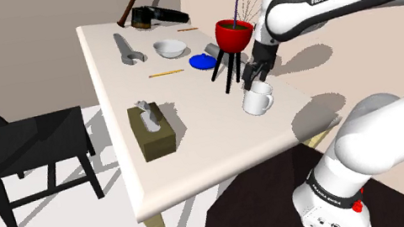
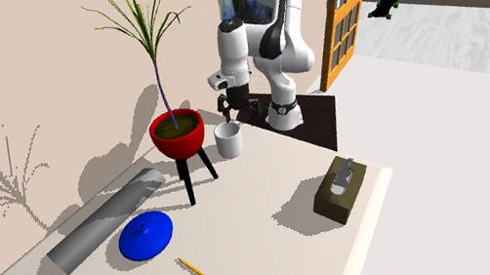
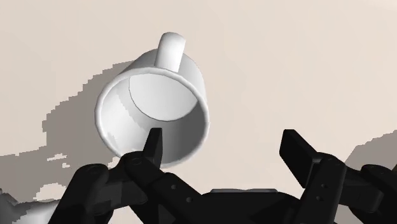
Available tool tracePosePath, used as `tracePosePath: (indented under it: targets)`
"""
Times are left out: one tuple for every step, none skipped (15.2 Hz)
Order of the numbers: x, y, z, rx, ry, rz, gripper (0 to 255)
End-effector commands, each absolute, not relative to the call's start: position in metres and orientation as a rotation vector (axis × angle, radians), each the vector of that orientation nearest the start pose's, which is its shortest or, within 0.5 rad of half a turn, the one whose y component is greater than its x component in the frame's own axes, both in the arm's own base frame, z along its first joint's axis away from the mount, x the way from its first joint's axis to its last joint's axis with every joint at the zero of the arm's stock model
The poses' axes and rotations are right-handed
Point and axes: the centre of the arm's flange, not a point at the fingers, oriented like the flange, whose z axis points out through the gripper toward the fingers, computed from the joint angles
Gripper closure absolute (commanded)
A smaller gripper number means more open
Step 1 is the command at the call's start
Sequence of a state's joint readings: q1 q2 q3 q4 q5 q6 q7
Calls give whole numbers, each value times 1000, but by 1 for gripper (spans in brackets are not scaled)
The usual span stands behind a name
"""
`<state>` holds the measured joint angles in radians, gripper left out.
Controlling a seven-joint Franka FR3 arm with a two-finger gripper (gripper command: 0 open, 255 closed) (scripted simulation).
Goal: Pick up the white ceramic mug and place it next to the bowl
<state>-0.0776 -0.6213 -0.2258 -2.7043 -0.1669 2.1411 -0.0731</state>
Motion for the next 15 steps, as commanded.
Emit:
tracePosePath:
  targets:
    - [344,-122,393,-3147,174,-84,0]
    - [345,-122,387,-3147,174,-84,0]
    - [345,-122,382,-3147,174,-84,0]
    - [345,-122,377,-3147,174,-84,0]
    - [345,-122,372,-3147,174,-84,0]
    - [346,-122,366,-3147,174,-84,0]
    - [346,-122,361,-3147,174,-84,0]
    - [346,-122,356,-3147,174,-84,0]
    - [346,-122,353,-3147,174,-84,0]
    - [346,-122,353,-3147,174,-84,0]
    - [346,-122,353,-3147,174,-84,0]
    - [346,-122,353,-3147,174,-84,0]
    - [346,-122,353,-3147,174,-84,0]
    - [346,-122,353,-3147,174,-84,0]
    - [346,-122,353,-3147,174,-84,0]
